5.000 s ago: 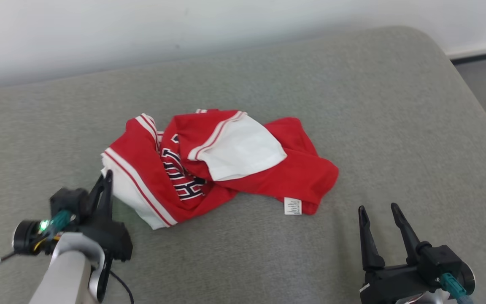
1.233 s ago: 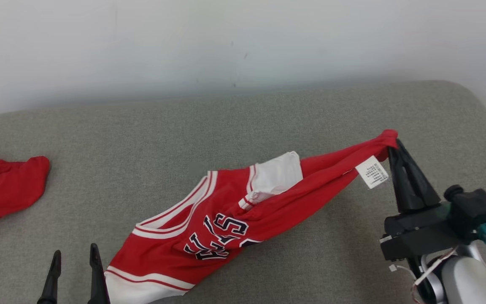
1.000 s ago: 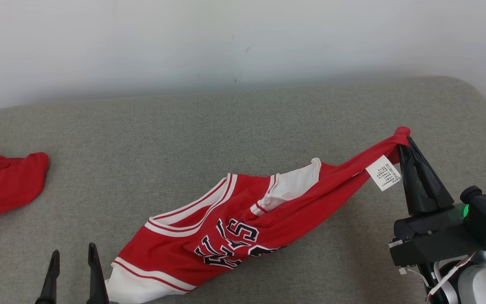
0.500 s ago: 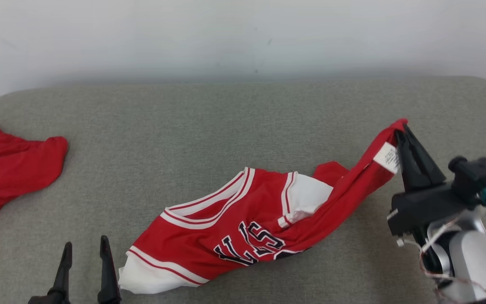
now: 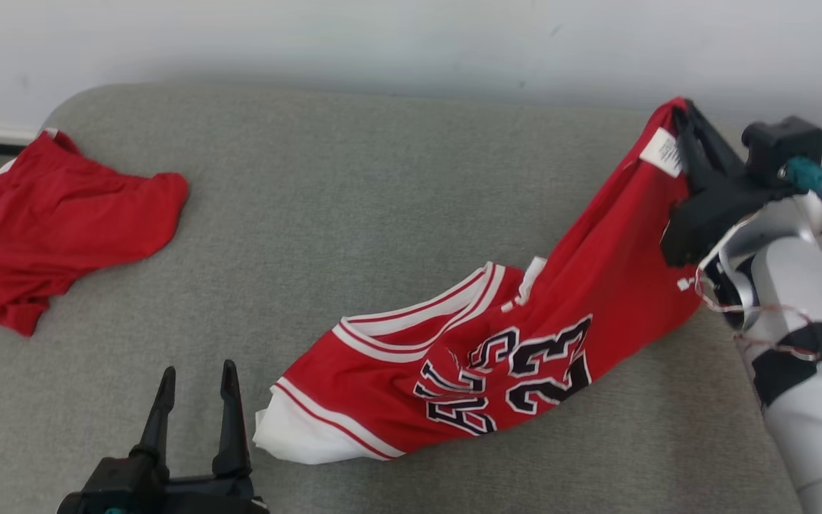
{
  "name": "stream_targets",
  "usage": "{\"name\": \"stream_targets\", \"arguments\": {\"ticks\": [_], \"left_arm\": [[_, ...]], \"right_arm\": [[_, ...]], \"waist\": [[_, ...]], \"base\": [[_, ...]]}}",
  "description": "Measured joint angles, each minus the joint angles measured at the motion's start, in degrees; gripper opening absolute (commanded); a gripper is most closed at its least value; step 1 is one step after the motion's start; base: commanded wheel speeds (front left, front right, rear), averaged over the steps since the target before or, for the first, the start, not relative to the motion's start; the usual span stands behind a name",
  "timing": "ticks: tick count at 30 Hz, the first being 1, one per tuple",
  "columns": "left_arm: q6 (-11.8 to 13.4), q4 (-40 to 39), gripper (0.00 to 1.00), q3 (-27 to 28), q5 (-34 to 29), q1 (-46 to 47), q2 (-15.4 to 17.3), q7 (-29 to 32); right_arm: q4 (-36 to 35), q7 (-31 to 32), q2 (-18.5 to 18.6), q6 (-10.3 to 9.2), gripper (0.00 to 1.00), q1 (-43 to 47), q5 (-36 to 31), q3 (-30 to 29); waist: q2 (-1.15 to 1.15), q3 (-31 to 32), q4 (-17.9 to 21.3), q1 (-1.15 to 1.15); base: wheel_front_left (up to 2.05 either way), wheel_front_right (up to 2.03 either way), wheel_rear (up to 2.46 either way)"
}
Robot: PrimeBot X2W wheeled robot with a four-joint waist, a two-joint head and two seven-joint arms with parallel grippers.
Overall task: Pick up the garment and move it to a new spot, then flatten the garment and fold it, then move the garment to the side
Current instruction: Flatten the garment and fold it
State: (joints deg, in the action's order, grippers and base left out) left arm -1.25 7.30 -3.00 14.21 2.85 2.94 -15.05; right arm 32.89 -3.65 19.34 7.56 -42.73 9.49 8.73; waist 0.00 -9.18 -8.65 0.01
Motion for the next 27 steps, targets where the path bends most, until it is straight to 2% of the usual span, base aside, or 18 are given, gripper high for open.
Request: {"name": "stream_targets", "arguments": {"ticks": [7,13,14,15,20,27], "left_arm": [[0.4,0.2,1.00,-3.8,1.5,3.0,0.0,0.0],[0.5,0.7,1.00,-5.6,2.0,4.8,0.0,0.0],[0.5,0.8,1.00,-5.8,2.0,4.9,0.0,0.0],[0.5,0.9,1.00,-6.0,2.1,5.1,0.0,0.0],[0.7,1.0,1.00,-5.3,2.1,5.4,0.0,0.0],[-0.4,1.5,1.00,-1.9,-0.2,4.3,0.0,0.0]], "right_arm": [[15.9,-3.9,0.5,0.00,0.00,-13.4,-2.7,1.8],[25.6,-6.6,0.0,-0.01,0.00,-20.0,-5.9,0.6],[27.0,-7.0,-0.2,0.00,0.24,-20.4,-6.5,0.5],[28.4,-7.0,-0.5,0.00,1.00,-20.9,-6.9,0.4],[32.7,-9.2,-2.7,-0.01,1.00,-22.2,-7.4,0.1],[32.8,-11.1,-3.6,0.00,1.00,-20.7,-7.0,1.5]], "waist": [[0.00,-3.5,-4.1,0.00],[0.00,-6.1,-6.6,0.00],[0.00,-6.5,-6.9,0.00],[0.00,-6.8,-7.2,0.00],[0.00,-7.6,-7.5,0.00],[0.00,-5.9,-5.3,0.00]], "base": [[0.00,0.00,0.00],[0.00,0.00,0.00],[0.00,0.00,0.00],[0.00,0.00,0.00],[0.00,0.00,0.00],[0.00,0.00,0.00]]}}
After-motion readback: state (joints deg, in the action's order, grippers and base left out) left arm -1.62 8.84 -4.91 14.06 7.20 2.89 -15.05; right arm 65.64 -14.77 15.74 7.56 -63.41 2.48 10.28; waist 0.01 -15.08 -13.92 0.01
